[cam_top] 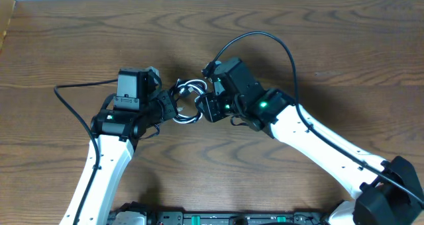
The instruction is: Untangle cables
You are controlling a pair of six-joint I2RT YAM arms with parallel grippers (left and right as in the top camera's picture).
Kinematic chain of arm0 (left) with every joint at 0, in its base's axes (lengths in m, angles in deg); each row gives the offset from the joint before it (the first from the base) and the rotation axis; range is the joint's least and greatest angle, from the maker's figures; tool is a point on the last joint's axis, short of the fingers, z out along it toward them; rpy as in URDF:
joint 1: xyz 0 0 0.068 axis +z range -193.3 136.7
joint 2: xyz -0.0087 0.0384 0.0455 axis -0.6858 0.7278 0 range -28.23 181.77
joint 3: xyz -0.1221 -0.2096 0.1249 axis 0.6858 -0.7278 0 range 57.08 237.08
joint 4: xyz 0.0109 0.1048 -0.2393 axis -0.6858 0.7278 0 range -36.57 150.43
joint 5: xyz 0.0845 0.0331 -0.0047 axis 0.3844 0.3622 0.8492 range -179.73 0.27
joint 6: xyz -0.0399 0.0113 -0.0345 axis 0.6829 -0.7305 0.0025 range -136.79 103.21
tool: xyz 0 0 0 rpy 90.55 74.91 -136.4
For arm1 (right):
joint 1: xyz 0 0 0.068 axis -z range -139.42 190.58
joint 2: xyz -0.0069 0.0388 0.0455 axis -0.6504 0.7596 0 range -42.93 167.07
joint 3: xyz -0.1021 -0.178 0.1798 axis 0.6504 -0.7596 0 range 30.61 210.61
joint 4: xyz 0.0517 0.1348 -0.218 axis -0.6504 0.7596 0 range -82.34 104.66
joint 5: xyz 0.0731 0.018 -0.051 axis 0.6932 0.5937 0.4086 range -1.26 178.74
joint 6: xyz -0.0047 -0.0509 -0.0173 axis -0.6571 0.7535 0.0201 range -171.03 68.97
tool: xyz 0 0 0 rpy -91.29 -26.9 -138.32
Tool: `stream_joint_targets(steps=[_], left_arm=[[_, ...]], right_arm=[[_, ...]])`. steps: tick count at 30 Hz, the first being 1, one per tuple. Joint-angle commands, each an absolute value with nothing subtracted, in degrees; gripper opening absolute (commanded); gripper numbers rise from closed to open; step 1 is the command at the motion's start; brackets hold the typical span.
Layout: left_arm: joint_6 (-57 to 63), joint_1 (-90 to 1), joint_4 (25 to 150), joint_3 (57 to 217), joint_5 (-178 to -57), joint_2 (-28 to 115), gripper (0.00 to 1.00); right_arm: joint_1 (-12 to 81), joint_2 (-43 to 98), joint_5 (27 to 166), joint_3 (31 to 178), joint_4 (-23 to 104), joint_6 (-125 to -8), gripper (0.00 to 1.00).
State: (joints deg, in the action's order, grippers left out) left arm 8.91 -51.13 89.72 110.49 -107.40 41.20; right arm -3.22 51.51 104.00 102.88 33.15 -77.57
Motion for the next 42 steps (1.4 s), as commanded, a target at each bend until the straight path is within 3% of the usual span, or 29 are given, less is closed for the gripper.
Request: stream_joint_targets(steps=[1, 5, 10, 13, 16, 27, 34, 38, 42], left_arm=[[10.4, -51.1, 90.5, 111.4, -107.2, 41.0, 0.07], [10.4, -51.1, 91.1, 111.4, -107.2, 41.0, 0.07], [11.4, -51.1, 91.1, 111.4, -107.2, 41.0, 0.07], [11.4, -51.1, 91.1, 111.4, -107.2, 41.0, 0.07], [11.4, -51.1, 91.1, 111.4, -107.2, 41.0, 0.08], [11.4, -51.1, 91.0, 111.4, -99.1, 41.0, 0.08], [11.3, -51.1, 90.9, 111.4, -100.1, 41.0, 0.07], [4.4, -51.1, 90.2, 111.4, -110.3, 41.0, 0.07], [-3.3, -51.1, 91.0, 111.4, -121.5, 41.0, 0.08]], right_arm=[[-4.8, 54.7, 101.8, 103.7, 31.8, -78.5, 0.33], [-5.7, 55.4, 101.5, 103.7, 29.7, -78.4, 0.29], [-6.1, 57.0, 99.4, 103.7, 30.7, -78.4, 0.15], [-6.1, 58.8, 99.4, 103.7, 31.2, -78.4, 0.12], [-6.1, 59.6, 97.9, 103.7, 31.6, -78.4, 0.02], [0.2, 50.0, 73.8, 103.9, 50.0, -83.8, 0.01], [2.8, 49.6, 77.3, 103.8, 53.9, -80.7, 0.01], [2.7, 49.6, 90.6, 103.8, 45.8, -71.4, 0.26], [3.1, 49.6, 96.8, 103.8, 39.6, -65.5, 0.38]])
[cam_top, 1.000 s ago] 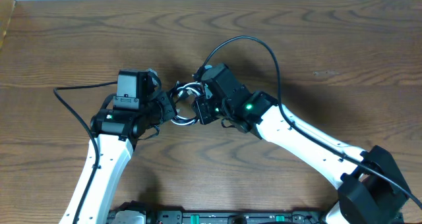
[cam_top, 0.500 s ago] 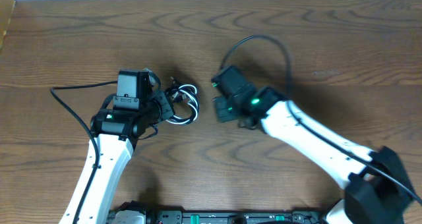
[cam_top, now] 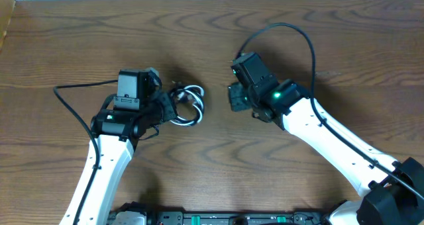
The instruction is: Untangle cables
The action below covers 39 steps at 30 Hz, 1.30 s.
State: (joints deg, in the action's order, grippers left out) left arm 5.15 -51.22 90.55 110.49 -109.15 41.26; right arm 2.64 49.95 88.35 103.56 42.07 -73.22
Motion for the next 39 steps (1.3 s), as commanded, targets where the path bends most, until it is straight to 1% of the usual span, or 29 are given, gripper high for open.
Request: stream_joint_targets(steps=[1, 4, 7, 10, 16, 19, 24, 27, 29, 32, 34, 36, 39], left_arm=[[-5.3, -51.1, 91.6, 111.4, -124.4, 41.0, 0.07], [-8.2, -51.1, 93.5, 111.4, -128.2, 41.0, 0.08], [-8.3, -51.1, 95.4, 111.4, -128.3, 41.0, 0.08], [-8.3, -51.1, 96.8, 111.4, -128.4, 41.2, 0.07], [-9.9, -51.1, 97.5, 111.4, -134.4, 43.3, 0.08], [-9.9, -51.1, 97.5, 111.4, -134.4, 45.4, 0.08], [-10.0, -51.1, 97.1, 111.4, -136.4, 49.9, 0.07], [-10.0, -51.1, 95.7, 111.4, -138.9, 52.2, 0.08], [-10.0, -51.1, 94.8, 111.4, -140.0, 53.1, 0.08], [-10.0, -51.1, 94.0, 111.4, -140.3, 53.6, 0.08], [-10.0, -51.1, 93.8, 111.4, -140.3, 53.6, 0.07], [-10.2, -51.1, 93.8, 111.4, -140.3, 53.6, 0.07], [-10.2, -51.1, 93.4, 111.4, -140.3, 53.6, 0.07]], right_arm=[[3.4, 49.6, 97.8, 103.8, 38.8, -64.2, 0.39], [4.3, 49.6, 102.5, 103.8, 37.4, -59.1, 0.40], [5.3, 49.6, 109.1, 103.8, 37.4, -53.4, 0.43], [6.8, 49.6, 113.6, 103.8, 38.7, -50.0, 0.43], [7.6, 50.0, 115.3, 103.8, 43.6, -45.3, 0.42], [7.8, 50.0, 115.3, 103.7, 45.5, -44.1, 0.38], [9.6, 50.0, 118.7, 103.6, 47.0, -41.9, 0.27], [11.1, 50.0, 123.0, 103.6, 48.9, -38.3, 0.26], [11.9, 50.1, 123.2, 103.5, 50.5, -37.3, 0.26], [12.4, 50.1, 122.9, 102.6, 51.5, -36.8, 0.30], [13.2, 50.3, 122.0, 101.8, 51.6, -36.8, 0.35], [14.6, 51.1, 122.4, 101.5, 51.6, -37.7, 0.42], [15.5, 52.8, 124.3, 101.5, 52.3, -37.7, 0.42]])
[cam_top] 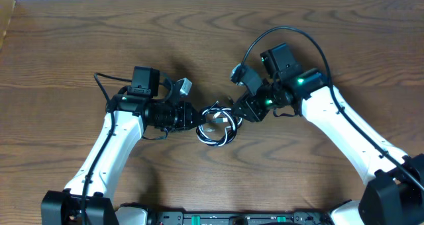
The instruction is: Untangle cables
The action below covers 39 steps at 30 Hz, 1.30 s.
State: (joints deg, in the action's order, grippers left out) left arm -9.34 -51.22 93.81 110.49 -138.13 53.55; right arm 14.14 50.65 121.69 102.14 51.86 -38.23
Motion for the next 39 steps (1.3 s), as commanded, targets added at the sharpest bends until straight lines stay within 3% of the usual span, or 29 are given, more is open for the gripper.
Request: stream_joint_targets(steps=[1, 8, 15, 25, 32, 35, 36, 37, 39], left_arm=[[-10.2, -51.1, 93.4, 111.4, -140.3, 53.6, 0.08], [-10.1, -51.1, 93.4, 111.4, -141.7, 53.6, 0.08], [-10.1, -51.1, 93.2, 111.4, -141.8, 53.6, 0.07], [-9.2, -51.1, 92.8, 111.4, -141.8, 53.6, 0.07], [-8.8, -51.1, 91.9, 111.4, -141.8, 53.6, 0.08], [-8.8, -51.1, 91.7, 111.4, -141.8, 53.6, 0.07], [-8.8, -51.1, 91.7, 111.4, -141.8, 53.6, 0.07], [-8.8, -51.1, 91.6, 111.4, -141.8, 53.6, 0.07], [-8.8, -51.1, 91.6, 111.4, -141.8, 53.6, 0.07]], right_arm=[[15.5, 53.3, 124.7, 101.5, 52.4, -37.7, 0.41], [15.5, 55.8, 130.0, 101.5, 51.6, -36.5, 0.28], [15.6, 55.8, 127.5, 101.5, 51.6, -36.7, 0.01], [16.2, 55.8, 111.6, 100.9, 51.4, -49.2, 0.01], [16.2, 55.8, 88.2, 99.0, 52.8, -68.4, 0.01], [16.1, 55.7, 92.4, 98.9, 52.0, -66.1, 0.01], [16.2, 55.5, 95.0, 99.0, 51.5, -64.1, 0.04], [16.4, 55.2, 98.8, 99.1, 50.9, -61.4, 0.15], [17.1, 54.6, 105.7, 99.5, 50.3, -57.0, 0.28]])
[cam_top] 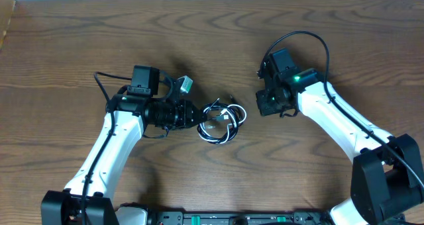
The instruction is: Untangle cables
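Observation:
A tangled bundle of black and white cables (222, 121) lies on the wooden table (212, 40) at mid-table. My left gripper (199, 118) reaches in from the left, its fingers closed on the bundle's left edge. A thin cable end (230, 98) sticks up from the top of the bundle. My right gripper (266, 108) hangs a short way to the right of the bundle, pointing down and apart from it, with nothing in it. Its fingers are mostly hidden under the wrist.
The left arm's own black cable (103, 83) loops off to the left, and the right arm's (311, 40) arcs above its wrist. A dark rail (225, 218) runs along the table's front edge.
My right gripper was at the right edge of the bundle; now it stands clear of it, further right. The bundle and the left gripper have stayed put.
Both grippers were on the bundle left of centre. Then the right gripper was off to the right while the left kept the bundle. Then the left had the bundle at mid-table, with the right gripper at its right edge. Now the right is clear of it again.

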You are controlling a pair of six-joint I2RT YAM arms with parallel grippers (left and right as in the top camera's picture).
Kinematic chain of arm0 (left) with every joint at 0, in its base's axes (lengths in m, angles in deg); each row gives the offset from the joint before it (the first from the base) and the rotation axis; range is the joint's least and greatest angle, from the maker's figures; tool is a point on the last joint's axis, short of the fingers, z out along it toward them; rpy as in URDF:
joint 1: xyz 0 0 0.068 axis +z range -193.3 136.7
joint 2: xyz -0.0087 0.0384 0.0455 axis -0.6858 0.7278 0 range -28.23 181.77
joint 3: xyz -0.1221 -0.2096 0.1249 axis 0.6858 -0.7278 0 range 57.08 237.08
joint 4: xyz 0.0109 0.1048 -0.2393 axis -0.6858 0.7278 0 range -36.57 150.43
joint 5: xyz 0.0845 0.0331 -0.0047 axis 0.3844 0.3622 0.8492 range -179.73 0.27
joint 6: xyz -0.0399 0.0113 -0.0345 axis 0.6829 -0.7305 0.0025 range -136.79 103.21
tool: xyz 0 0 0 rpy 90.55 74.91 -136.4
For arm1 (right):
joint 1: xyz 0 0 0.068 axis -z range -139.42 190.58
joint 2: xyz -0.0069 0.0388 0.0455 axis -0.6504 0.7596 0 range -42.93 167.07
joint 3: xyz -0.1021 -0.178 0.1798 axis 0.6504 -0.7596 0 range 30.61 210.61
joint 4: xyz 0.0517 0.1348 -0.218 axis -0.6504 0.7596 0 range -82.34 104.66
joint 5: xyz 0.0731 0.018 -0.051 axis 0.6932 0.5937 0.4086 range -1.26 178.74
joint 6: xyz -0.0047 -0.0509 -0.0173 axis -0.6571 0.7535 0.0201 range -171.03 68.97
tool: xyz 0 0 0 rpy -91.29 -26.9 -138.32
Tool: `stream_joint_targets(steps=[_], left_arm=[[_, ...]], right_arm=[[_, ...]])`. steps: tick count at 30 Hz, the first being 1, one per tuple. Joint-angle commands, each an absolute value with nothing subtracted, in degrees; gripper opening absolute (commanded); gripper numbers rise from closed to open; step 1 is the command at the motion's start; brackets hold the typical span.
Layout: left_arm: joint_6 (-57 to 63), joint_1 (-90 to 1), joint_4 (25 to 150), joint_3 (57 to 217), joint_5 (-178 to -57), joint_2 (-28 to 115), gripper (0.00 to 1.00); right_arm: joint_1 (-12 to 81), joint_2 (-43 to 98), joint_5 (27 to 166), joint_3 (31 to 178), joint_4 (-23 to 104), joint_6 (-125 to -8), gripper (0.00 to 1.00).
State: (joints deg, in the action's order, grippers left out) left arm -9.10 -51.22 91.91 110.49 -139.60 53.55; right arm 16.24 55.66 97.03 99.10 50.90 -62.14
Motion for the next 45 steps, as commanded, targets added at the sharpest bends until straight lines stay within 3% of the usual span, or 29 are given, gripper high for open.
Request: stream_joint_targets(steps=[1, 3, 16, 26, 33, 41, 45], left_arm=[[-8.8, -51.1, 91.7, 111.4, -141.8, 53.6, 0.07], [-8.8, -51.1, 91.7, 111.4, -141.8, 53.6, 0.08], [-8.5, -51.1, 91.7, 111.4, -141.8, 53.6, 0.07], [-8.6, -51.1, 91.8, 111.4, -141.8, 53.6, 0.08], [-8.6, -51.1, 91.7, 111.4, -141.8, 53.6, 0.08], [-8.1, -51.1, 91.7, 111.4, -141.8, 53.6, 0.07], [-8.1, -51.1, 91.7, 111.4, -141.8, 53.6, 0.07]], right_arm=[[17.7, 54.4, 109.4, 99.8, 50.3, -54.8, 0.33], [18.9, 54.1, 116.2, 100.5, 50.1, -51.0, 0.40], [23.6, 54.1, 136.9, 100.8, 48.3, -41.5, 0.54], [24.1, 54.1, 141.4, 100.9, 49.5, -36.6, 0.60], [21.6, 54.1, 127.7, 100.8, 50.6, -39.1, 0.55], [13.8, 54.2, 104.9, 100.6, 47.6, -50.2, 0.52], [12.3, 54.8, 101.7, 100.5, 45.1, -53.2, 0.52]])
